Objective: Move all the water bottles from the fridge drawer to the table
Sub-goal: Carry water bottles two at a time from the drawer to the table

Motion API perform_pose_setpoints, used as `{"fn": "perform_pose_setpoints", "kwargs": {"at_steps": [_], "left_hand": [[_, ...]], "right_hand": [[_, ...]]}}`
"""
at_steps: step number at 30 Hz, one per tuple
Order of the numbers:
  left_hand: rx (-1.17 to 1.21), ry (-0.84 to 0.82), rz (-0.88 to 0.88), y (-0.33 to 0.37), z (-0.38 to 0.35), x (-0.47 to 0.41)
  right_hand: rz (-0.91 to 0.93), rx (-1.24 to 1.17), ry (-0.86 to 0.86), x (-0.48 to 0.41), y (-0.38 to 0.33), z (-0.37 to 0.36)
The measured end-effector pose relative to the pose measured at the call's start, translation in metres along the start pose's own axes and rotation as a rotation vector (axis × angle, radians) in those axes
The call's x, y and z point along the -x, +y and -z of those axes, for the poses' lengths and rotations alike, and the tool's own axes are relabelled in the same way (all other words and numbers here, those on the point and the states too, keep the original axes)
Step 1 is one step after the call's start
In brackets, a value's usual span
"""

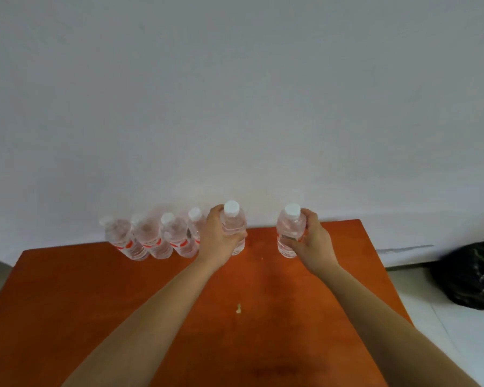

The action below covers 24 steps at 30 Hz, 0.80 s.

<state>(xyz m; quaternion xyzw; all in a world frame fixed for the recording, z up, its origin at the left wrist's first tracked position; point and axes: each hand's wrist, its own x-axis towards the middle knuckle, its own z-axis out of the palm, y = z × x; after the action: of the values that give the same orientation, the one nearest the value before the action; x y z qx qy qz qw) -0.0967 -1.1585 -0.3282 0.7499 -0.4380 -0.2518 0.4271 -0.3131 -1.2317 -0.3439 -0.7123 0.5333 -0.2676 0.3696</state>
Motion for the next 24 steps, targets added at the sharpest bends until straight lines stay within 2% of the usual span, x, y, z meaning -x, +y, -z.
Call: {"fn": "perform_pose_setpoints", "kwargs": {"at_steps": [7,12,18,24], "left_hand": [[0.008,-0.052,0.094,-0.057,-0.025,-0.054],[0.021,-0.103,0.115,-0.079,-0.032,-0.064],[0.018,-0.158,0.073,-0.081,-0.022,-0.072],[-0.060,-0.231,0.072,-0.055,-0.008,-0.061]], "right_hand": [[-0.088,0.102,-0.064,-0.048,0.013,-0.063],[-0.119,0.044,-0.121,-0.070,0.022,-0.088],[-0.124,-0.019,-0.177,-0.076,0.027,-0.090],[-0.084,0.023,-0.201,-0.068,0.004,-0.067]]}}
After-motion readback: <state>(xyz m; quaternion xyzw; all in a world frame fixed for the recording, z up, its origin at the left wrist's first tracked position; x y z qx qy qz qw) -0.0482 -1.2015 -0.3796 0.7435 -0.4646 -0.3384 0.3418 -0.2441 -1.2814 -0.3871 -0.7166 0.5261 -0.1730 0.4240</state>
